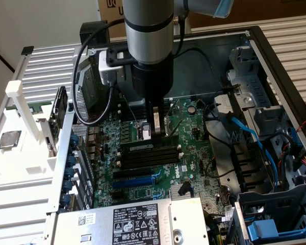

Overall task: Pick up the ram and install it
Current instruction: 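Insert the ram into the slot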

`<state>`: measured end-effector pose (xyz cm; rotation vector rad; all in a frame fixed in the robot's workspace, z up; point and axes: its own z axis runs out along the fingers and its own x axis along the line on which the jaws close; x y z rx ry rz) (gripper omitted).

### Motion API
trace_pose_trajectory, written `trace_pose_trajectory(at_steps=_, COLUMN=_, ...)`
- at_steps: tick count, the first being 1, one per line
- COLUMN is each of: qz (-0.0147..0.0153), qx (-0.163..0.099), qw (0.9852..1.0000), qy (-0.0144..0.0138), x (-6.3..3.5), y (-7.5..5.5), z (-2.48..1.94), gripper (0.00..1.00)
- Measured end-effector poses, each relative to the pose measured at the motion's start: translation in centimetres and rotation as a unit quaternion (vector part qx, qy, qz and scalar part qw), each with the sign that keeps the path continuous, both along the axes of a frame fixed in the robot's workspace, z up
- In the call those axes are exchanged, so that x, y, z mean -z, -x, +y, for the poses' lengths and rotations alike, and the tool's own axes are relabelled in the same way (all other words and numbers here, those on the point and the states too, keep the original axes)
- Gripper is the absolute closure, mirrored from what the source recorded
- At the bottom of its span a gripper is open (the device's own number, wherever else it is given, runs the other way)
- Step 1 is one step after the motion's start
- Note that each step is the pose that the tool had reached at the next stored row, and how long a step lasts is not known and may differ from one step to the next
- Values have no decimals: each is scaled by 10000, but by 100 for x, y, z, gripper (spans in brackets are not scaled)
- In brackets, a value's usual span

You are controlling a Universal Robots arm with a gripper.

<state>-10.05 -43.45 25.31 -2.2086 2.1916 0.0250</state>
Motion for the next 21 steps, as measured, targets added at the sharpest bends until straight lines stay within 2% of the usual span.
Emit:
trace_pose_trajectory(at_steps=8, qz=0, qx=-2, qw=10000, qy=-1, x=28, y=3, z=-1, gripper=88)
trace_pose_trajectory(at_steps=21, qz=0, qx=87, qw=10000, qy=-1, x=36, y=2, z=-26, gripper=88)
